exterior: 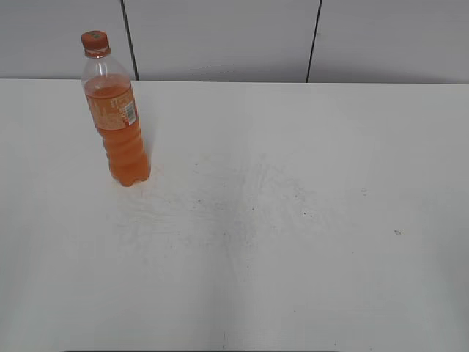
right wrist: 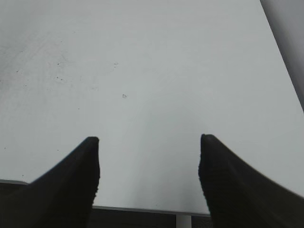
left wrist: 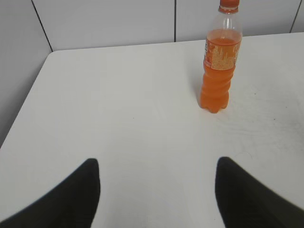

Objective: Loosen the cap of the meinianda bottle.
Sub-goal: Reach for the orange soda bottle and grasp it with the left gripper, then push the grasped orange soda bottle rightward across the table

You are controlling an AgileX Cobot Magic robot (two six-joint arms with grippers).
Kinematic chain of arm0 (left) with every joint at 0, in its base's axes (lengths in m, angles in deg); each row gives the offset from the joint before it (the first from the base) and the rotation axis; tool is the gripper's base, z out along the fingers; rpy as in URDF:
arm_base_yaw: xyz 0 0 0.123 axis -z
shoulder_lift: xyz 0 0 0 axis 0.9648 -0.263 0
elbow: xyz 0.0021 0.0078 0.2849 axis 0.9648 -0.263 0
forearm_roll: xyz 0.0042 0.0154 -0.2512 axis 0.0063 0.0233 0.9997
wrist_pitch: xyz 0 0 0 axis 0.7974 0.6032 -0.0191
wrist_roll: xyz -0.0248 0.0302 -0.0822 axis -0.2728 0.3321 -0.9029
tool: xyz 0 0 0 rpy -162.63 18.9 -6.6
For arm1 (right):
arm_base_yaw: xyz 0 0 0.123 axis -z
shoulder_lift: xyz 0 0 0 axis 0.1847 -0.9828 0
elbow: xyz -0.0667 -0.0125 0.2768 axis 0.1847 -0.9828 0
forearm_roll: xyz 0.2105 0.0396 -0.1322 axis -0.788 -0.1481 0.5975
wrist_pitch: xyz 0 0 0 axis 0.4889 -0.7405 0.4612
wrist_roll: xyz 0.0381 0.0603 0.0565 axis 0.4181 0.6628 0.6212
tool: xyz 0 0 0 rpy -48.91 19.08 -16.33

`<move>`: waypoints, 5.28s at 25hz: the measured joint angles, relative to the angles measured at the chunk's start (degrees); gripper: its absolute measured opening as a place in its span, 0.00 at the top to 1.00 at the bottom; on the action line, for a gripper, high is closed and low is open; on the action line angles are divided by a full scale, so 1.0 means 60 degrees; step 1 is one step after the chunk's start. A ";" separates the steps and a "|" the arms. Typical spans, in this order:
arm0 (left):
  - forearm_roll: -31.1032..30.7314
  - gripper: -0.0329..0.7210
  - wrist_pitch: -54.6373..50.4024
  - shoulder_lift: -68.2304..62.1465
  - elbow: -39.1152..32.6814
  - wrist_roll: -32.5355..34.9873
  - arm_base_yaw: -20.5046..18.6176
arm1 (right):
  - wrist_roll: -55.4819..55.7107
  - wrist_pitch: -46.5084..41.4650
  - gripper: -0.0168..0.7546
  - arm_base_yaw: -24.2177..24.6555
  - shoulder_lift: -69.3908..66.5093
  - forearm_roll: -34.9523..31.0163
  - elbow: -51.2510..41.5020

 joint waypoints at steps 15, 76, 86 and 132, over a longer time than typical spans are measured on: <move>0.0000 0.34 0.0000 0.0000 0.0000 0.0000 0.0000 | 0.0000 0.0000 0.34 0.0000 0.0000 0.0000 0.0000; -1.0959 0.04 2.0745 -1.8298 0.1429 -0.4076 -0.1094 | 0.0000 0.0008 0.34 0.0000 0.0000 0.0007 0.0000; -1.2371 0.12 2.1128 -2.0494 0.3833 -0.4983 -0.1112 | 0.0000 0.0008 0.34 0.0000 0.0000 0.0007 0.0000; -1.2943 0.40 2.0929 -1.9151 0.3848 -0.6064 0.2103 | 0.0000 0.0010 0.34 0.0000 0.0000 0.0007 0.0000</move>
